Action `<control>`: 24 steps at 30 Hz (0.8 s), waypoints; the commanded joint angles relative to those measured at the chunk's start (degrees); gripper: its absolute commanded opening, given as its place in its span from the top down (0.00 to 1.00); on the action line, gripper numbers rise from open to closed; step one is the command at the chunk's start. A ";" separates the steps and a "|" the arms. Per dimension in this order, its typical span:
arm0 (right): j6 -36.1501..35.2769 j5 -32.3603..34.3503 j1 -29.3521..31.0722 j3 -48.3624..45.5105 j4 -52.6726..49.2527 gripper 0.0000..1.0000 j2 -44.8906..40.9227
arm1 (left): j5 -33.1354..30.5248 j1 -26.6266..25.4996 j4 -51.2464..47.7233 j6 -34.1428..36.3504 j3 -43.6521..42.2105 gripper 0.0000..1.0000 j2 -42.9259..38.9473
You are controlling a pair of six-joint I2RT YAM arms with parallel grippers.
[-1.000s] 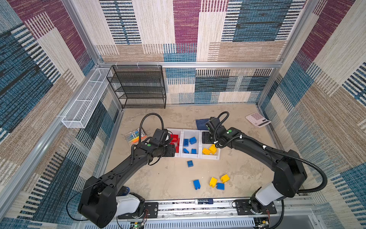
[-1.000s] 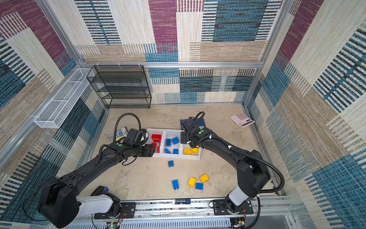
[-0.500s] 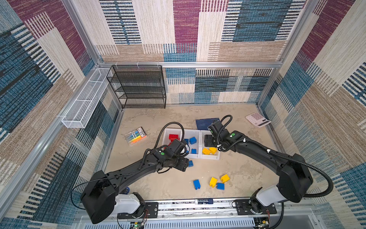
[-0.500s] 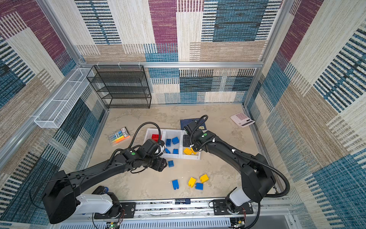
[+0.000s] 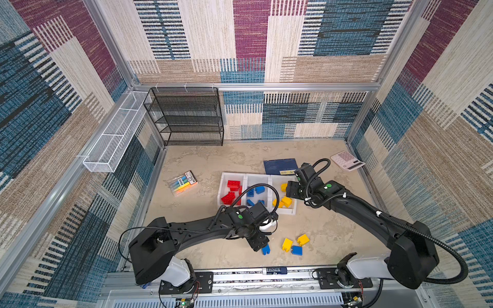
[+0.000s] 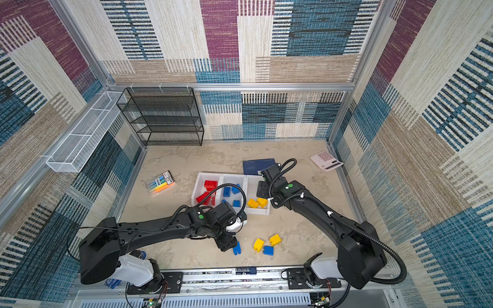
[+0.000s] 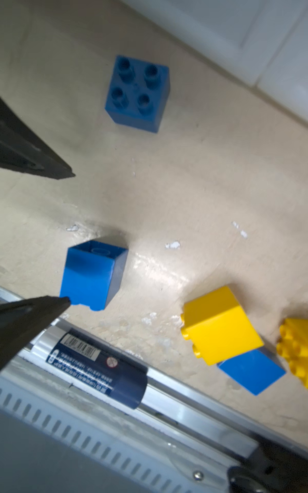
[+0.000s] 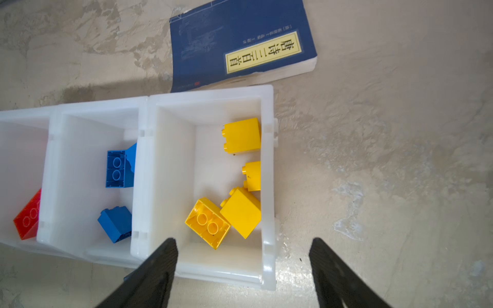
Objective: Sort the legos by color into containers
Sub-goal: 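Reach the left gripper to a blue brick while the right arm draws back, then close the left gripper on the blue brick and lift it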
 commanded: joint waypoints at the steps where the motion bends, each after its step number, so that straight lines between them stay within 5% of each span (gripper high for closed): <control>1: 1.36 -0.22 -0.71 -0.88 0.75 0.19 -1.80 | -1.59 -2.25 -0.41 6.71 1.47 0.27 2.08; 12: 2.53 0.14 -2.99 -3.90 -0.11 0.19 -6.79 | -2.17 -5.68 -1.73 9.99 4.09 0.32 7.93; 24: 3.28 0.39 -3.26 -4.79 -0.30 0.19 -8.33 | -3.54 -6.11 -2.73 8.70 5.46 0.49 10.14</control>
